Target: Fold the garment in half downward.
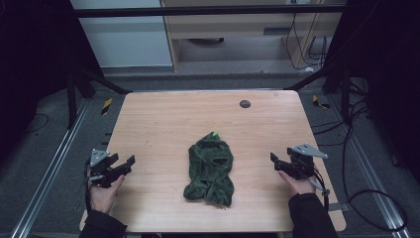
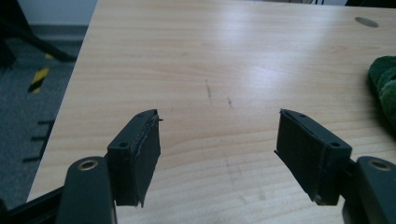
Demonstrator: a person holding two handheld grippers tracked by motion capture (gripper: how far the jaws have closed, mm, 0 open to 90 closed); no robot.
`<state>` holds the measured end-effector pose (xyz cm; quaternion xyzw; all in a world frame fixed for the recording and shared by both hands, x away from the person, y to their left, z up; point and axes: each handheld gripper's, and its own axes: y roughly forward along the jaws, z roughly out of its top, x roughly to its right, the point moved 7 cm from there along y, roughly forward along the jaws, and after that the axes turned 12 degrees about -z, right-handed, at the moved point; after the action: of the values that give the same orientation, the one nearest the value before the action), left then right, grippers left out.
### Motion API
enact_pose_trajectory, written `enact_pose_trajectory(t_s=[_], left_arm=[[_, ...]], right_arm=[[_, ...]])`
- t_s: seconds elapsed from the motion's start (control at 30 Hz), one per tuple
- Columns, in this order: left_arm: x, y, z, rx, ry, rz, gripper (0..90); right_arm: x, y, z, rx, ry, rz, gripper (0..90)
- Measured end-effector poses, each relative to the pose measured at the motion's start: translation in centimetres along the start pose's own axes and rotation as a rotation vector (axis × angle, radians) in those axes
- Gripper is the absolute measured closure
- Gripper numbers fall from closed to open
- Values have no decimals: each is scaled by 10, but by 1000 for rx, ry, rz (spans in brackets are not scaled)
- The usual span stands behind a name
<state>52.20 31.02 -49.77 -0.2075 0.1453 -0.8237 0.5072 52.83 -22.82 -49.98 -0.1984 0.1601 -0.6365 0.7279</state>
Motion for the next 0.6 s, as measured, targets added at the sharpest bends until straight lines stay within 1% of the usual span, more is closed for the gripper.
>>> enact_pose_trajectory(t_s=[0.03,0.07,0.1,0.13,0.17,0.2,0.23,0.27,0.3,0.33,0.37,0.47,0.6], left_arm=[[2,1,0,-11,3,-7,300],[2,1,0,-11,3,-7,301],[9,6,2,-28,17,-34,303],[9,6,2,-28,17,-34,302],[15,10,5,-51,40,-49,299],[18,12,6,-54,48,-61,298],[18,12,6,-54,48,-61,295],[24,16,9,-69,55,-87,294],[26,17,12,-72,62,-96,293],[26,17,12,-72,62,-96,290],[30,20,17,-74,68,-113,290],[38,27,25,-85,78,-136,283],[50,38,36,-96,107,-156,274]], right_arm=[[-2,0,1,-4,1,15,316],[-2,0,1,-4,1,15,316],[-6,0,2,-12,-7,37,332],[-6,0,2,-12,-7,37,332],[-9,0,5,-12,-36,48,336],[-11,-1,7,-12,-44,50,337],[-13,-2,9,-10,-48,57,338],[-15,-3,10,-10,-50,64,340],[-17,-3,13,-9,-52,76,340],[-17,-3,13,-9,-52,76,340],[-21,-5,18,-12,-66,84,341],[-29,-7,27,0,-83,103,340],[-38,-5,42,18,-128,115,340]])
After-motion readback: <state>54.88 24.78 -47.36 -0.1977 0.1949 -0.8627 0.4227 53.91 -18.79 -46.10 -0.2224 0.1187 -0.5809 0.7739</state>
